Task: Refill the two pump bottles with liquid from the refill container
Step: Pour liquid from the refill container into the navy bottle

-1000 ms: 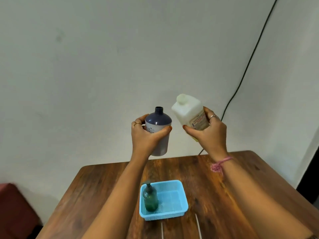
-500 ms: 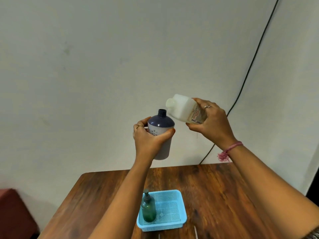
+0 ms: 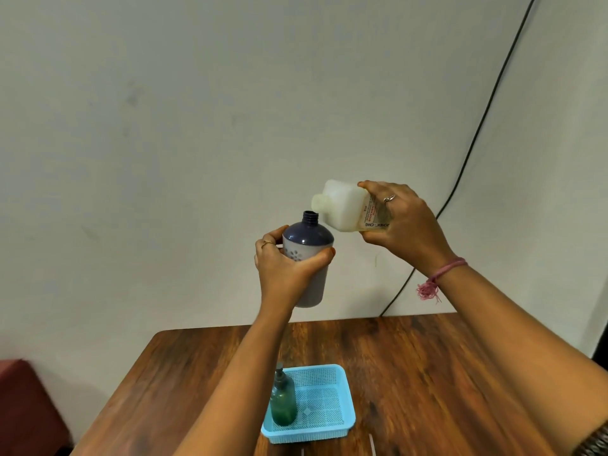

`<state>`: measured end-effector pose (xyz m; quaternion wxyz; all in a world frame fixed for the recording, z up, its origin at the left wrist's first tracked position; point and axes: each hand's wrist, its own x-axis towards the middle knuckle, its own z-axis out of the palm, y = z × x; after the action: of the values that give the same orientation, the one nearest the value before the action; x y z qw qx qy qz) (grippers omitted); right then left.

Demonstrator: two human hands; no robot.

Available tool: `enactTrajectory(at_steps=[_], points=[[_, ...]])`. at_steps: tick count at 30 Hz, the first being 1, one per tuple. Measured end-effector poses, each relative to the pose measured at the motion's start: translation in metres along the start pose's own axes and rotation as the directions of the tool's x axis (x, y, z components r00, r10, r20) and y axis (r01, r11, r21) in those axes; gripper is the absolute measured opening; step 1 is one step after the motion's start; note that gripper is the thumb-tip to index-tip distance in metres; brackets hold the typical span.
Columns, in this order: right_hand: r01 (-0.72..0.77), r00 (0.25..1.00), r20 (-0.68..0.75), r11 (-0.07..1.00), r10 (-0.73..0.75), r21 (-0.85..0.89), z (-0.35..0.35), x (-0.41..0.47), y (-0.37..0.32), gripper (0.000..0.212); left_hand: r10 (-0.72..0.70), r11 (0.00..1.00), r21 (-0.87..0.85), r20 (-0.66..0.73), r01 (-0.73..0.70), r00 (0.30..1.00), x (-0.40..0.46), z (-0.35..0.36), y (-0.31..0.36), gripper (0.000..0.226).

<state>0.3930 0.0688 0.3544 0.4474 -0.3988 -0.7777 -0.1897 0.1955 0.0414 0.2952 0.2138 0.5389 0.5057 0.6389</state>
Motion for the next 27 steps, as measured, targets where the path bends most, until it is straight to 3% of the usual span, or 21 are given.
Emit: enactTrajectory(at_steps=[27], points=[[0.171, 0.985, 0.026, 0.979, -0.169, -0.112, -0.002, 0.018, 0.007, 0.075, -0.004, 1.0, 0.005, -0.015, 0.004, 1.0, 0.003, 0.003, -0.006, 0.086]])
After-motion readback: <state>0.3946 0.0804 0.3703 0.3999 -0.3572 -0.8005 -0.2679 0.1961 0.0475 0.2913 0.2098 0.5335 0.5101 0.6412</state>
